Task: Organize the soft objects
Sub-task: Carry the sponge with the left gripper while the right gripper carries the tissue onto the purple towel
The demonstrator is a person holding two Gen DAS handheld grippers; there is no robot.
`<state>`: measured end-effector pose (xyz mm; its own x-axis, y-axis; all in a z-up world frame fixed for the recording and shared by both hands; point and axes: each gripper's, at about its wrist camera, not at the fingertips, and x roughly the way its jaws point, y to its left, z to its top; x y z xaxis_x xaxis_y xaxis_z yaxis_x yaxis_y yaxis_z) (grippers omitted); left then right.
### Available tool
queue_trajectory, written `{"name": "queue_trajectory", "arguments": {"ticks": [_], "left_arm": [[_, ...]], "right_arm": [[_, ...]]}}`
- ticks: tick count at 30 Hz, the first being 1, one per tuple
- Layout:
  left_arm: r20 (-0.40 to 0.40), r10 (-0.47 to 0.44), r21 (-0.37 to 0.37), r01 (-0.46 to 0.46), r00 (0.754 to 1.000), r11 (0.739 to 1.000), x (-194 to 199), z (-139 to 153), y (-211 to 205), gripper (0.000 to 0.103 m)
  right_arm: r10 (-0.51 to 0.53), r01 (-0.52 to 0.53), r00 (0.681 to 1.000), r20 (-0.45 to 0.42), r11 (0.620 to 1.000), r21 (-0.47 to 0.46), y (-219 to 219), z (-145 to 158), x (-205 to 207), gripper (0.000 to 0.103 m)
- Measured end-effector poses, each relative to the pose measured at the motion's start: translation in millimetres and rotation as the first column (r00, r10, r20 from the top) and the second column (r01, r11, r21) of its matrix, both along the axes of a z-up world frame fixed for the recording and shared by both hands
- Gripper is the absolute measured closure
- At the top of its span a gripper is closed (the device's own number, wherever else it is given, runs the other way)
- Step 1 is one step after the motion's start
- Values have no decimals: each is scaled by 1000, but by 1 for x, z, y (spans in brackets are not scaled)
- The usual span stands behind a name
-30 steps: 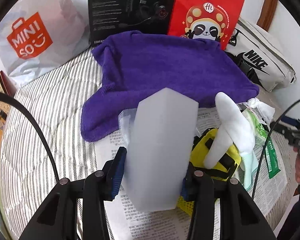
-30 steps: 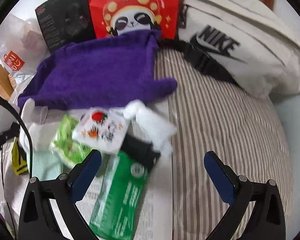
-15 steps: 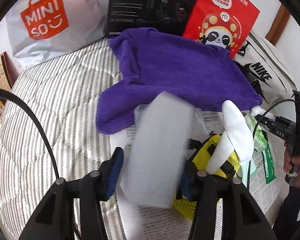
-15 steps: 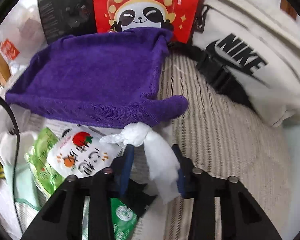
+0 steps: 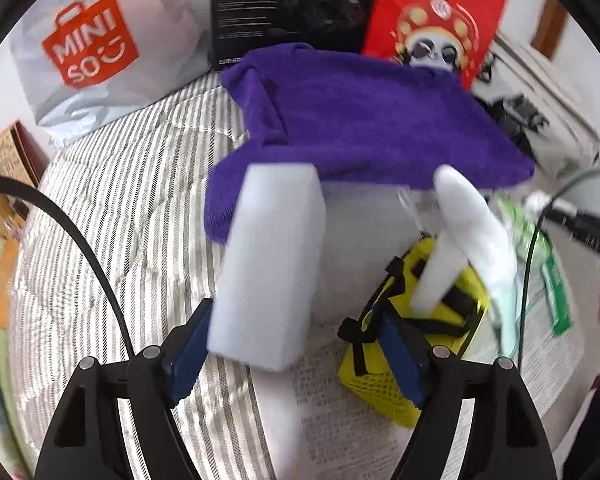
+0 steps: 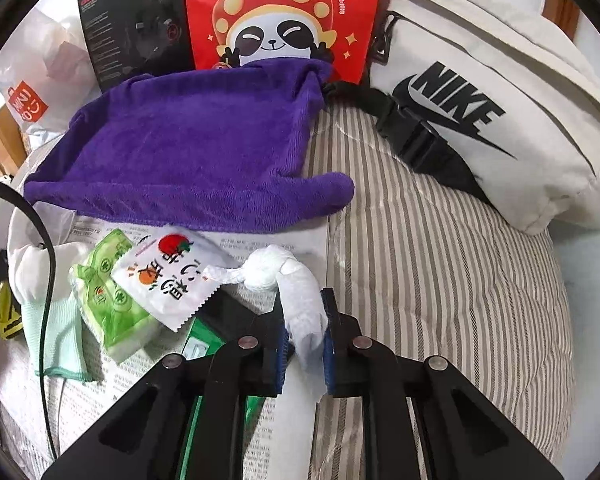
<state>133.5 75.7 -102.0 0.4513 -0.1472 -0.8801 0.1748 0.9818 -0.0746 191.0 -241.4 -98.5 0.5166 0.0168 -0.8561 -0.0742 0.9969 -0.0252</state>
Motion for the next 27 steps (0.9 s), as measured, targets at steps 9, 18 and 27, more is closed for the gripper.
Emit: {"name": "queue_trajectory", "arguments": {"ticks": [9, 18, 27], "left_arm": [[7, 70, -52, -69, 998, 996, -19, 11, 33, 22], [22, 57, -72, -55, 998, 996, 15, 3, 23, 50], [1, 73, -139, -72, 997, 988, 18, 9, 36, 75]], "right_arm": [[-11, 11, 1000, -4, 1000, 18, -5, 2, -14, 89], [-17, 17, 1000, -4, 999, 36, -1, 10, -19, 89], [-16, 15, 1000, 8, 999, 40, 2, 36, -28, 90]]}}
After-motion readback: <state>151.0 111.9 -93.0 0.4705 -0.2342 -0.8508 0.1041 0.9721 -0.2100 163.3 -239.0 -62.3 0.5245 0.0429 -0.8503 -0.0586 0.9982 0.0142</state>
